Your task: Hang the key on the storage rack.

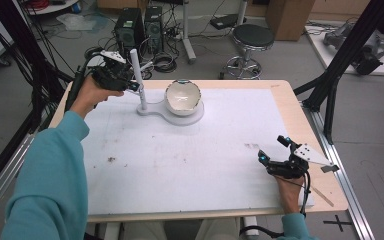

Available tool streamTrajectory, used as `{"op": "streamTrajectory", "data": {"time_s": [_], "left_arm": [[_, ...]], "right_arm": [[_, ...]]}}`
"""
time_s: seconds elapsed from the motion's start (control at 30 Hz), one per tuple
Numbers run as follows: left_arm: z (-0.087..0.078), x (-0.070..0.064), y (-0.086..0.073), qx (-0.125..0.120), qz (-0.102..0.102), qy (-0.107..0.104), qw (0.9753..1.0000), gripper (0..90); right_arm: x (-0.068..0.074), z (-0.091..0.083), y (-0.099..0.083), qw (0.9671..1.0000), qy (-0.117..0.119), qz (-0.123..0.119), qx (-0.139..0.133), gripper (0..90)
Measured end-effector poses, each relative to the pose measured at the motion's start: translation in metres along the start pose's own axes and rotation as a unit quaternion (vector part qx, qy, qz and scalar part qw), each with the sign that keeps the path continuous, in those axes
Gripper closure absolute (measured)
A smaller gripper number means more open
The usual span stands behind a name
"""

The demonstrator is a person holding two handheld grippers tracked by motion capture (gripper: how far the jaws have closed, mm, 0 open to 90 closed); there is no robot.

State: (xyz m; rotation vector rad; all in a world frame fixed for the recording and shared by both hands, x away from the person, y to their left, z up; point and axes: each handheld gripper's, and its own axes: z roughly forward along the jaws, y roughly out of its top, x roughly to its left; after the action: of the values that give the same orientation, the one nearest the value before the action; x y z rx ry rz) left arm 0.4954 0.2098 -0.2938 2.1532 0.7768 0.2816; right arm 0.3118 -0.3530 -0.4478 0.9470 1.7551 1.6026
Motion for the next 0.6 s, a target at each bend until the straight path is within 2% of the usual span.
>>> {"op": "streamTrajectory", "data": {"time_s": [0.3, 0.6], "left_arm": [[-0.0033, 0.0049, -0.0021, -0.002, -0.004, 0.003, 1.0000, 88.4], [0.0007, 0.0087, -0.0035, 0.000, -0.010, 0.003, 0.9999, 88.4]], "right_arm": [[0.0002, -0.0002, 0.0000, 1.0000, 0.001, 0.002, 0.001, 0.6], [0.0000, 0.0000, 0.0000, 1.0000, 0.000, 0.001, 0.000, 0.6]]}}
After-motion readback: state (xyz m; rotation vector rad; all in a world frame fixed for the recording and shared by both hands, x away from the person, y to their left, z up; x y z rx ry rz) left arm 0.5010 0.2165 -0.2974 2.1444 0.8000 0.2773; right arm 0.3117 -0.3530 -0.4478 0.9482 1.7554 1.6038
